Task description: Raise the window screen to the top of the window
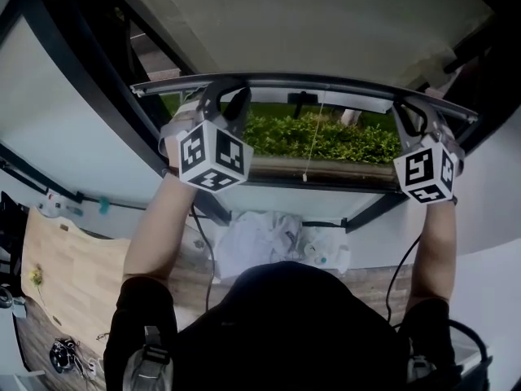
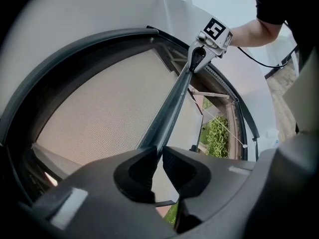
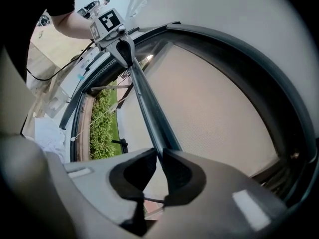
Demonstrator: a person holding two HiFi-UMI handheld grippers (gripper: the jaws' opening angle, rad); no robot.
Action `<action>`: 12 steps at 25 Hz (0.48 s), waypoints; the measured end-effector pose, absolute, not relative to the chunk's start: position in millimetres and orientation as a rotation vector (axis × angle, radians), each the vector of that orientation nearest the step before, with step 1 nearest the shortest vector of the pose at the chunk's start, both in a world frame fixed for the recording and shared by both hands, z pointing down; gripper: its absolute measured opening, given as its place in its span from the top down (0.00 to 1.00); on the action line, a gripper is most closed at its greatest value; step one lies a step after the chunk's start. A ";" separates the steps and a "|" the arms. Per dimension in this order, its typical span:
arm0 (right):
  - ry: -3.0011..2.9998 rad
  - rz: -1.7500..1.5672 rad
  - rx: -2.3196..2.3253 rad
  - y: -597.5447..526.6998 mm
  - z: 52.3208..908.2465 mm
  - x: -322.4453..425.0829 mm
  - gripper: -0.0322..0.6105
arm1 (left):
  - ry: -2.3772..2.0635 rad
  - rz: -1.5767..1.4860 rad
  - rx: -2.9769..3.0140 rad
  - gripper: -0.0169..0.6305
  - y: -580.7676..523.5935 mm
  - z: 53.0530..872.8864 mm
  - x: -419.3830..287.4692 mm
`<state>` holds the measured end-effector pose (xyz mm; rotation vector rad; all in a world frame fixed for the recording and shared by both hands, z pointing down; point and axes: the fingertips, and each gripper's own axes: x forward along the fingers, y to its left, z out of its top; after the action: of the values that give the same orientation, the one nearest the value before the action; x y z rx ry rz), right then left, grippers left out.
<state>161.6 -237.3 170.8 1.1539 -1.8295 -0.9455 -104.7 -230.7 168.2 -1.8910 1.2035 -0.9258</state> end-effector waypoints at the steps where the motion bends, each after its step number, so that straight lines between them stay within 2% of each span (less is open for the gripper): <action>1: -1.832 -0.943 1.151 -237.7 168.5 161.5 0.89 | 1.202 -0.932 -1.892 0.91 -231.1 166.1 -104.7; 12: -1.849 -1.000 1.183 -236.9 133.3 162.4 0.89 | 1.208 -0.897 -1.849 0.91 -230.2 131.7 -104.0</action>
<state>162.4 -236.9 133.3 1.1828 -1.8486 -1.0004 -104.0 -230.2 131.7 -1.8486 1.2079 -0.8968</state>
